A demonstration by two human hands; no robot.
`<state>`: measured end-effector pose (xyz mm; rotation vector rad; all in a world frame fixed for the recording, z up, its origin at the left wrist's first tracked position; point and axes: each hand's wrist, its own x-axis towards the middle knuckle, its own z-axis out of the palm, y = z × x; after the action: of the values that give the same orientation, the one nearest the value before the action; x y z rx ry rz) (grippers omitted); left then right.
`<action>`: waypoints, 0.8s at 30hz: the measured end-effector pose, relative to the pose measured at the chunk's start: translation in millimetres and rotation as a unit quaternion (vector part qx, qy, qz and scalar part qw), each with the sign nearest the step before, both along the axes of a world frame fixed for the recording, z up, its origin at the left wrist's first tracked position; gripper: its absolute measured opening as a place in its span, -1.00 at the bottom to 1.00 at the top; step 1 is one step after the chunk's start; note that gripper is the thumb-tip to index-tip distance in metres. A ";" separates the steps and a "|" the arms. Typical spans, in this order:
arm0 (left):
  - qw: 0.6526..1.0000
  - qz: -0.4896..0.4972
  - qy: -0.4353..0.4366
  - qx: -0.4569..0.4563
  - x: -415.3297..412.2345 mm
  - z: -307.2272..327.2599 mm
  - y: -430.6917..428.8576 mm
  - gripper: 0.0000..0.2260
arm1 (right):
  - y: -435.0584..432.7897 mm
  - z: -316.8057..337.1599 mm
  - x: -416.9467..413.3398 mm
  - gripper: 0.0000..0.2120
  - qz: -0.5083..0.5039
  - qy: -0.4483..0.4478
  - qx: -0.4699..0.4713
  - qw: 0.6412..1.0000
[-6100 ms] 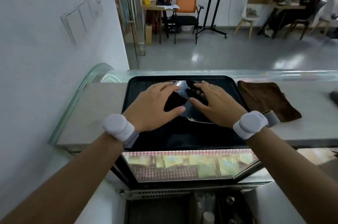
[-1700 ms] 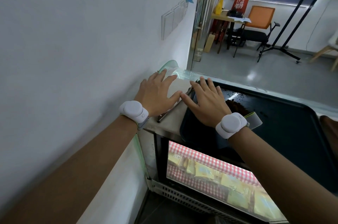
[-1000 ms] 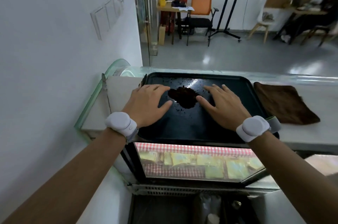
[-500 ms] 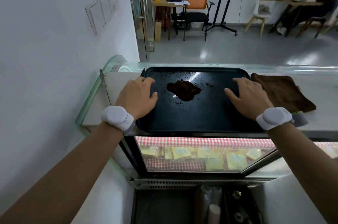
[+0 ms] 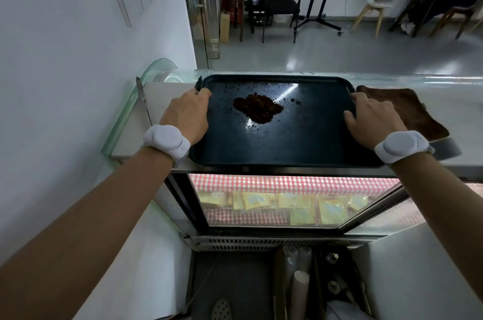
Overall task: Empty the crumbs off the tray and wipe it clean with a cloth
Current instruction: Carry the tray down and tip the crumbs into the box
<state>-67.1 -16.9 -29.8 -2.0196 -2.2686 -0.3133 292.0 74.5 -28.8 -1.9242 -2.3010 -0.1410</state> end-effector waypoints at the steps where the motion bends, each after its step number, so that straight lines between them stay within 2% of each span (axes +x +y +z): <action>1: 1.000 0.000 -0.001 0.000 -0.7 -1.1 -0.2 -0.60 | 1.5 -1.8 0.9 -0.59 0.003 -0.010 0.006 1.000; 3: 1.000 0.001 -0.009 0.005 -0.2 -2.9 -1.6 -0.57 | 3.9 -3.9 2.2 -0.60 0.008 -0.032 0.002 0.999; 6: 1.000 0.006 -0.019 0.021 3.9 -5.1 -4.0 -0.56 | 4.3 -2.4 2.2 -0.50 0.018 -0.041 0.002 0.999; 13: 0.997 0.024 -0.055 0.052 11.2 -4.3 -14.0 -0.55 | 2.9 1.2 9.4 -0.39 0.033 0.018 0.015 0.999; 18: 0.993 0.059 -0.074 0.074 17.2 4.6 -25.3 -0.56 | -4.4 10.2 17.3 -0.39 0.041 0.040 0.043 0.997; 24: 0.991 0.052 -0.091 0.081 15.8 17.4 -43.0 -0.55 | -15.5 24.6 14.2 -0.46 0.041 0.050 0.037 0.997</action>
<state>-51.3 -59.9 -12.4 -1.8538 -2.3538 -0.6745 306.2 59.1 -4.2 -1.7568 -2.2719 -0.1165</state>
